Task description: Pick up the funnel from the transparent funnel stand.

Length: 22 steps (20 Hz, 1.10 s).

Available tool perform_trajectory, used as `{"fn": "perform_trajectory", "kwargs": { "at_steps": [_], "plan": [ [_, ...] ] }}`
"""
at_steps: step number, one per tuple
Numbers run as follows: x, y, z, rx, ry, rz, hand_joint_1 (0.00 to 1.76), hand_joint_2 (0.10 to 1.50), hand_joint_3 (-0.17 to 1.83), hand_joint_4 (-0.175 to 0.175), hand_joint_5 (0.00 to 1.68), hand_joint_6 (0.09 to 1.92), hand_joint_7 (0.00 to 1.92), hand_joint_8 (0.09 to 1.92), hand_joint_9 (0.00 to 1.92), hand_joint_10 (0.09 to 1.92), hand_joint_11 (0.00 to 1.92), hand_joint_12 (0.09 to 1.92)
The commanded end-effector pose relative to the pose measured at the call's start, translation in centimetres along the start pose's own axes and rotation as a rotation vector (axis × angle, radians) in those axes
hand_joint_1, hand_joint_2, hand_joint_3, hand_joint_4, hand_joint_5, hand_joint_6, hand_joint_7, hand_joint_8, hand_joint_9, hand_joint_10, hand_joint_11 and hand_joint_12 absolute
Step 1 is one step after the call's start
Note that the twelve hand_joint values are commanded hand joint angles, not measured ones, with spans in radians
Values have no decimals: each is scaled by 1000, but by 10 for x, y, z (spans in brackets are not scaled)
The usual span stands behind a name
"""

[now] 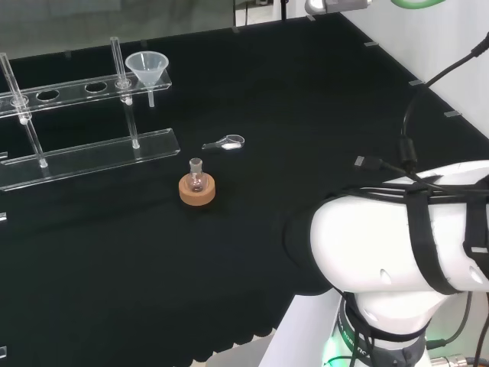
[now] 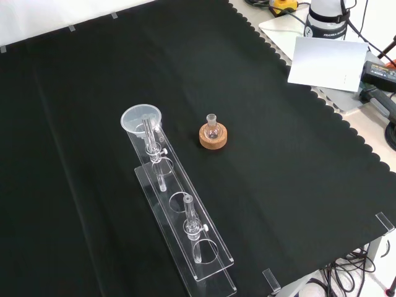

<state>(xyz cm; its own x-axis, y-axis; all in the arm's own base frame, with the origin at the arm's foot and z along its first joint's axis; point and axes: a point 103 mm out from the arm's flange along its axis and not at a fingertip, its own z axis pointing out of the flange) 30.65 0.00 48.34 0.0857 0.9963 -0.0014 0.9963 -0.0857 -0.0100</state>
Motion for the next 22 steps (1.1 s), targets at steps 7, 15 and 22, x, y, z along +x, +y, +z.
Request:
{"fn": "perform_trajectory", "kwargs": {
  "at_steps": [7,15,22],
  "plan": [
    [4,1,4,-14,-10,10,0,1182,398,56,95,87,0,188,48,598,18,1376],
    [12,12,13,-3,-36,49,0,1186,393,55,100,87,0,192,56,600,20,1377],
    [38,38,28,11,-70,67,0,1189,387,56,104,87,0,198,67,604,20,1379]
  ]
}}
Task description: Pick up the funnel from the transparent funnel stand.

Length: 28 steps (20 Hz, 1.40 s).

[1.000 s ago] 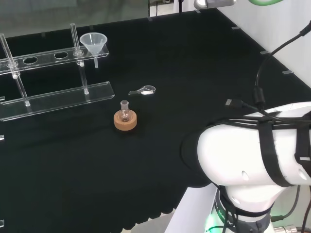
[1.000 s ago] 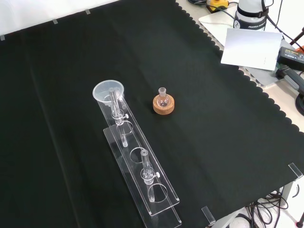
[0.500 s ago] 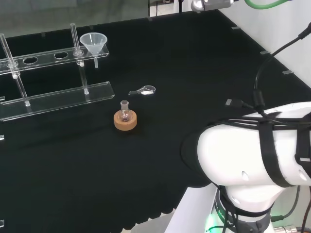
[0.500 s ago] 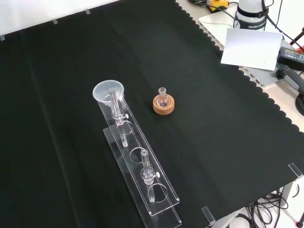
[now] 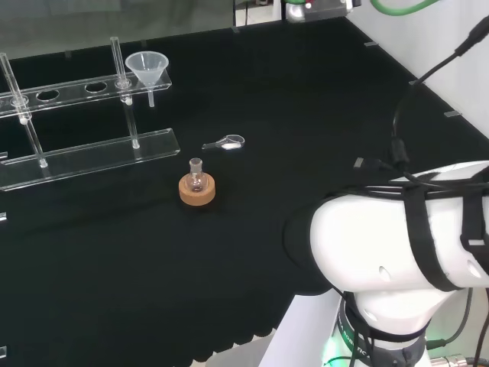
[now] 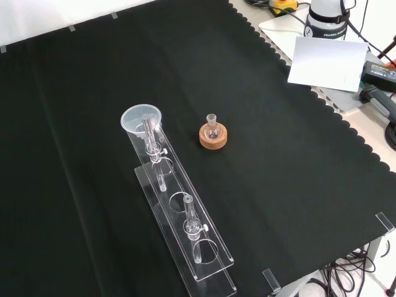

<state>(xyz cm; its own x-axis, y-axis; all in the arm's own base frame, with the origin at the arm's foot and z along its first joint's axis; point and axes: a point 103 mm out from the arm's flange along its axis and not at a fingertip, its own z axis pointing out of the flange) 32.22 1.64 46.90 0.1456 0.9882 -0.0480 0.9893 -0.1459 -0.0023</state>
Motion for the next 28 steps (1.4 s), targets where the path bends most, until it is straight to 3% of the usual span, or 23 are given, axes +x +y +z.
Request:
{"fn": "perform_trajectory", "kwargs": {
  "at_steps": [1,8,12,15,21,28],
  "plan": [
    [28,29,16,18,-29,0,0,1190,387,56,105,87,0,199,68,604,20,1380],
    [67,91,44,65,-38,-64,0,1191,375,52,107,87,12,216,90,612,22,1385],
    [88,116,61,87,-56,-107,88,1162,344,47,119,87,35,245,123,625,30,1395],
    [114,135,76,104,-112,-91,156,1136,326,43,125,87,42,266,133,629,35,1397],
    [148,160,96,150,-100,-141,226,1103,308,39,129,87,50,304,146,634,42,1402],
    [167,183,117,241,-95,-186,404,966,268,27,113,87,73,385,202,670,55,1419]
  ]
}}
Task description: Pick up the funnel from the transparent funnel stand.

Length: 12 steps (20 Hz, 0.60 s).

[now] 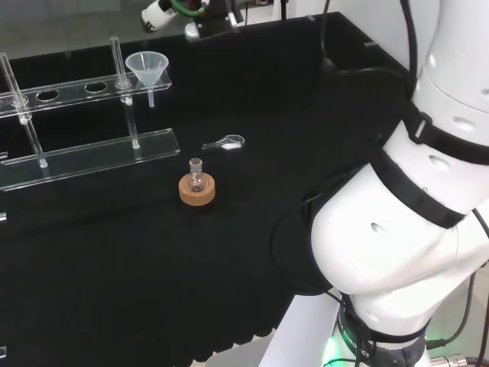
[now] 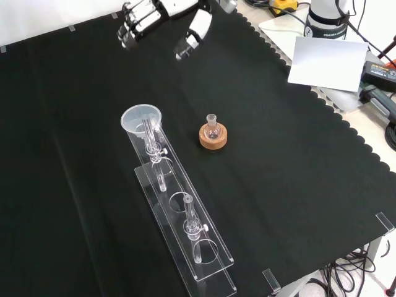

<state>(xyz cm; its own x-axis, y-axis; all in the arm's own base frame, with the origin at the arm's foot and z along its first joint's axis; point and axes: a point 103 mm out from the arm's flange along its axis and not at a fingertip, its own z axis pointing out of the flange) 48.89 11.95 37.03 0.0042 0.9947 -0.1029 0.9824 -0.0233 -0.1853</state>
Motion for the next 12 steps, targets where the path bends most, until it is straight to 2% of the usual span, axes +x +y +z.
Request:
{"fn": "perform_trajectory", "kwargs": {
  "at_steps": [1,4,12],
  "plan": [
    [33,44,18,85,-24,-51,430,935,277,26,105,87,58,426,200,686,60,1427],
    [35,54,24,129,-32,-53,474,855,304,26,67,87,9,487,183,732,82,1455],
    [49,76,38,190,-81,-38,520,756,326,14,1,87,0,357,106,810,136,1493]
  ]
}}
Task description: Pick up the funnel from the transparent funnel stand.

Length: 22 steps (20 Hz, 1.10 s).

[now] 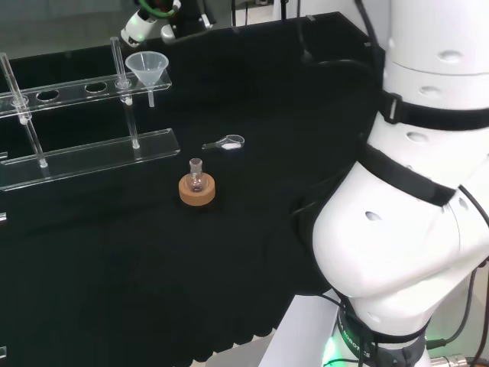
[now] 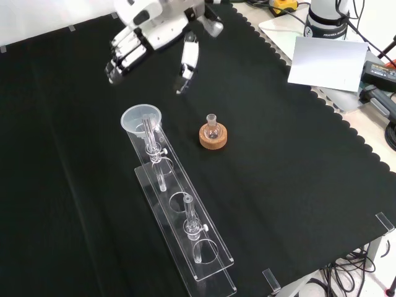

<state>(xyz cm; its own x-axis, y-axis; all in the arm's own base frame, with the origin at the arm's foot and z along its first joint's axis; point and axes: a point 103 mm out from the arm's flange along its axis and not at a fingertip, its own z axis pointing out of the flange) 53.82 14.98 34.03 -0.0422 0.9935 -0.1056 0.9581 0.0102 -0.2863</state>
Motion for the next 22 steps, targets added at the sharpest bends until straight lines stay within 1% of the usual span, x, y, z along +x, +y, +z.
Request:
{"fn": "perform_trajectory", "kwargs": {
  "at_steps": [1,9,10,12,18,22],
  "plan": [
    [15,29,20,95,-70,14,528,750,327,13,0,87,0,345,95,813,140,1495],
    [13,46,30,142,-81,28,546,731,330,7,0,87,0,314,67,826,156,1505],
    [11,48,31,146,-74,10,545,730,331,7,0,87,0,313,66,827,159,1507],
    [11,50,33,153,-78,13,542,726,332,5,0,87,0,313,64,832,169,1511],
    [15,57,44,187,-94,24,537,714,335,3,0,87,0,319,66,846,203,1520],
    [19,59,48,198,-95,24,537,705,346,-2,1,87,0,367,100,867,230,1516]
  ]
}}
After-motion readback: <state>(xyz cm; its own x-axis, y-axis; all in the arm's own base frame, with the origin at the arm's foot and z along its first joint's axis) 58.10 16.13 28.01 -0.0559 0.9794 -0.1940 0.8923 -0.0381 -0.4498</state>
